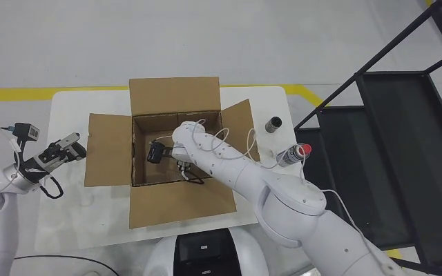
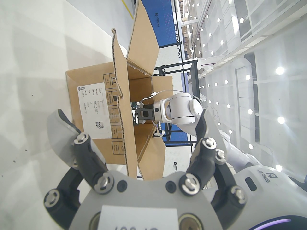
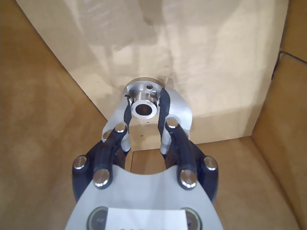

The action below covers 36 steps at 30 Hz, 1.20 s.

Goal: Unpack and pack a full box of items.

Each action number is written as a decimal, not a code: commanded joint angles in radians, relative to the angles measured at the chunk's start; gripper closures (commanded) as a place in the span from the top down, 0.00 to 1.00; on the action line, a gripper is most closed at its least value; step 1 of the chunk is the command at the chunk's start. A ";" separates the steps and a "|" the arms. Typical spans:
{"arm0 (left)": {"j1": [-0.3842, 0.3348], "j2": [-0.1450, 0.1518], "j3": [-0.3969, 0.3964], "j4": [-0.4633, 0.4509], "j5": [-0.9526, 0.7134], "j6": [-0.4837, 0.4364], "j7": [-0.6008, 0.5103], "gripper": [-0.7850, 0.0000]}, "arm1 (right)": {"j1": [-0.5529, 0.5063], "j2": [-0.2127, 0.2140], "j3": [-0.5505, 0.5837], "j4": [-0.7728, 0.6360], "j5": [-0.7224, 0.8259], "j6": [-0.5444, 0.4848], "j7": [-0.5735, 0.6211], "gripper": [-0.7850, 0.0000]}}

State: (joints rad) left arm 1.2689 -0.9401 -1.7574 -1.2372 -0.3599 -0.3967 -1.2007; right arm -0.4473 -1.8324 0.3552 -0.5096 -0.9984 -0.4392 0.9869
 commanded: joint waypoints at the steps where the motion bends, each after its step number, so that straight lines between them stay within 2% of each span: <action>1: 0.000 0.000 0.000 0.000 0.000 0.000 0.000 1.00 | 0.001 -0.003 0.002 0.004 -0.002 0.000 -0.001 0.31; 3: 0.000 0.000 0.000 0.000 0.000 0.000 0.000 1.00 | 0.001 -0.006 0.004 0.010 -0.005 0.001 -0.004 0.13; 4: 0.000 0.000 0.000 0.000 0.000 0.000 0.000 1.00 | 0.001 -0.007 0.005 0.012 -0.006 0.002 -0.005 0.09; 5: 0.000 0.000 0.000 0.000 0.000 0.000 0.000 1.00 | 0.001 -0.009 0.007 0.013 -0.007 0.004 -0.008 0.00; 16: 0.000 0.000 0.000 0.000 0.000 0.000 0.000 1.00 | 0.015 -0.014 0.027 -0.014 -0.022 0.015 0.003 0.00; 25: 0.000 0.000 0.000 0.000 0.000 0.000 0.000 1.00 | 0.026 0.004 0.085 -0.145 0.025 0.024 0.089 0.00; 29: 0.000 0.000 0.000 0.000 0.000 0.000 0.000 1.00 | 0.014 0.031 0.134 -0.253 0.052 0.025 0.126 0.00; 36: 0.000 0.000 0.000 0.000 0.000 0.000 0.000 1.00 | -0.056 0.114 0.245 -0.537 0.005 0.076 0.311 0.00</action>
State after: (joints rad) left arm 1.2689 -0.9401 -1.7574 -1.2372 -0.3599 -0.3967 -1.2007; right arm -0.4841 -1.7350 0.5760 -0.9806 -0.9825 -0.3727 1.2582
